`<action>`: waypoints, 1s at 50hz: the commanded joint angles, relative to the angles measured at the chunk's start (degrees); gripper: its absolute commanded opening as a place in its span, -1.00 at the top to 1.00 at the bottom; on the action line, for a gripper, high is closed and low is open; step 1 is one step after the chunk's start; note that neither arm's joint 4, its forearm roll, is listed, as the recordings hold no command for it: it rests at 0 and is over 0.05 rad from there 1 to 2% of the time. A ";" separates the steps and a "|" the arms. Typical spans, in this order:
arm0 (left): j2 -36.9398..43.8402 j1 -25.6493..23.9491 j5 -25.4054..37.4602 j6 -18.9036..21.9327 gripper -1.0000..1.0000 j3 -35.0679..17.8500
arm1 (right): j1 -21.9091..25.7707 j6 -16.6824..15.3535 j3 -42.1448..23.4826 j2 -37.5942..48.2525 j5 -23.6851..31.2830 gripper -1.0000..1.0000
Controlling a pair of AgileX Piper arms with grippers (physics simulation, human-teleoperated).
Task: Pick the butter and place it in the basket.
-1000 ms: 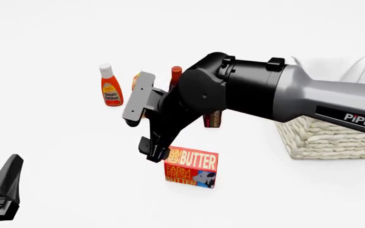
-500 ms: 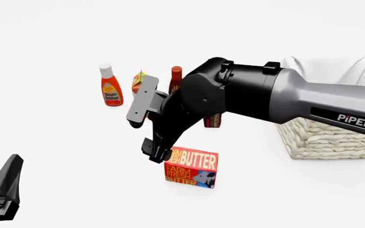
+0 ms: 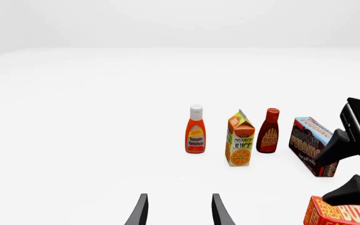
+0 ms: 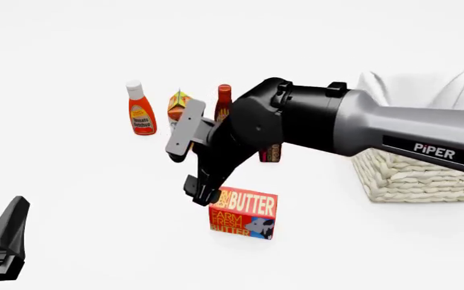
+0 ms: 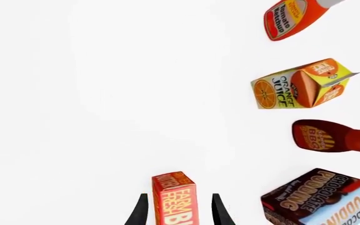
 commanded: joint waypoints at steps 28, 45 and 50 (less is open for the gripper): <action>0.00 0.00 0.00 0.00 -1.00 0.00 | -0.66 1.32 1.54 1.10 -1.45 -1.00; 0.00 0.00 0.00 0.00 -1.00 0.00 | -0.01 2.39 2.99 1.59 -3.27 -1.00; 0.00 0.00 0.00 0.00 -1.00 0.00 | -0.37 2.49 3.12 1.77 -3.46 -1.00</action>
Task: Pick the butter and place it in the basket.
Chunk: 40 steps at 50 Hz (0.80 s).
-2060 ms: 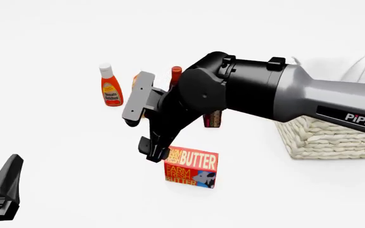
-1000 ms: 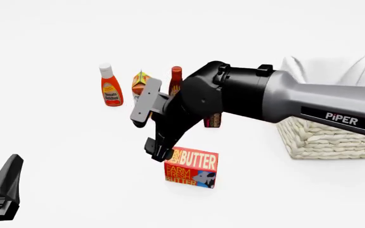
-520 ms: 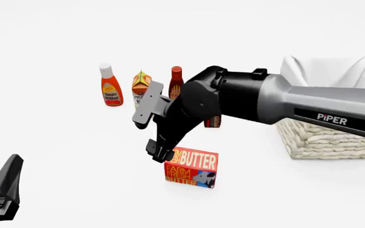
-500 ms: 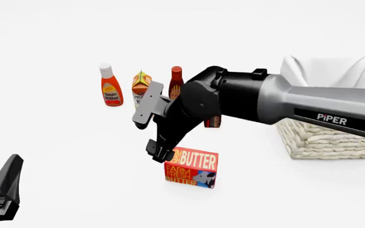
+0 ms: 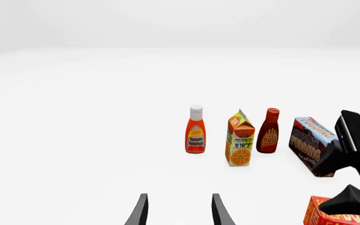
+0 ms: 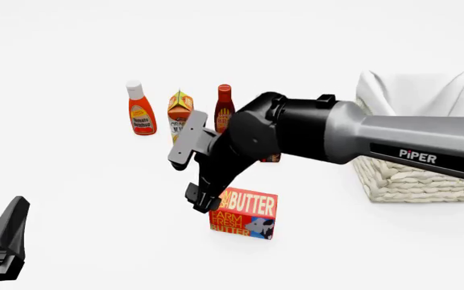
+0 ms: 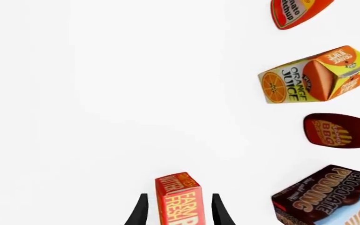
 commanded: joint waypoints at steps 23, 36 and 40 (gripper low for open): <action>0.00 0.00 0.00 0.00 -1.00 0.00 | -0.91 0.84 1.95 0.63 -1.58 -1.00; 0.00 0.00 0.00 0.00 -1.00 0.00 | -1.44 0.99 1.61 1.57 -1.87 -1.00; 0.00 0.00 0.00 0.00 -1.00 0.00 | -1.63 1.00 1.60 1.74 -1.91 -1.00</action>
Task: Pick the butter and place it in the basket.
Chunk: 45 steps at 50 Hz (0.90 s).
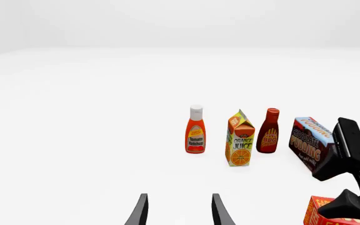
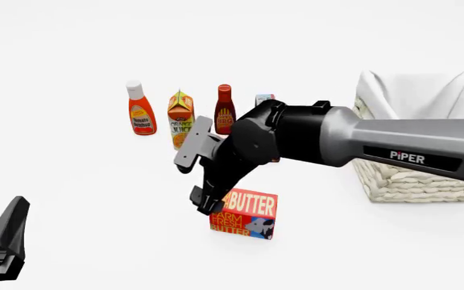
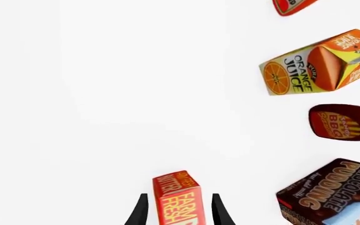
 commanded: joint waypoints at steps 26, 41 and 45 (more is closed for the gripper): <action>0.00 0.00 0.00 0.00 -1.00 0.00 | -1.49 0.66 0.50 1.76 -0.85 -1.00; 0.00 0.00 0.00 0.00 -1.00 0.00 | -1.62 1.14 2.29 1.48 -1.55 -1.00; 0.00 0.00 0.00 0.00 -1.00 0.00 | -1.38 1.30 2.56 1.52 -1.66 -1.00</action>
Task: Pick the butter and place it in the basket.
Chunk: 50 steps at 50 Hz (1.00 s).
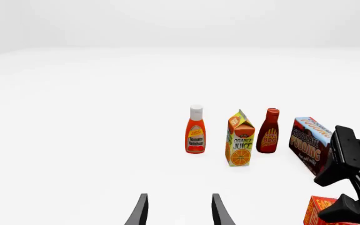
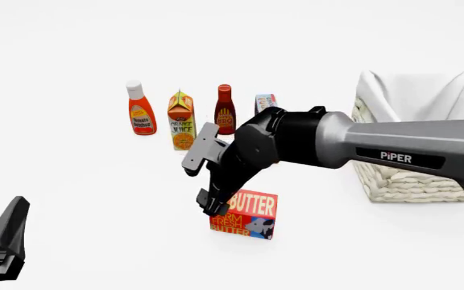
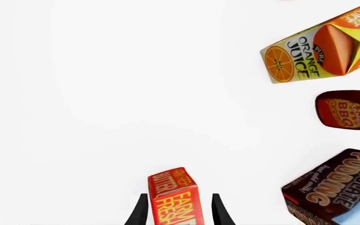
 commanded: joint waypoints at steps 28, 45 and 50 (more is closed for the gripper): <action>0.00 0.00 0.00 0.00 -1.00 0.00 | -0.50 0.06 1.34 0.66 -0.52 -1.00; 0.00 0.00 0.00 0.00 -1.00 0.00 | -1.22 -0.37 1.20 1.51 -0.45 -1.00; 0.00 0.00 0.00 0.00 -1.00 0.00 | -1.35 -0.38 1.60 1.62 -0.69 -1.00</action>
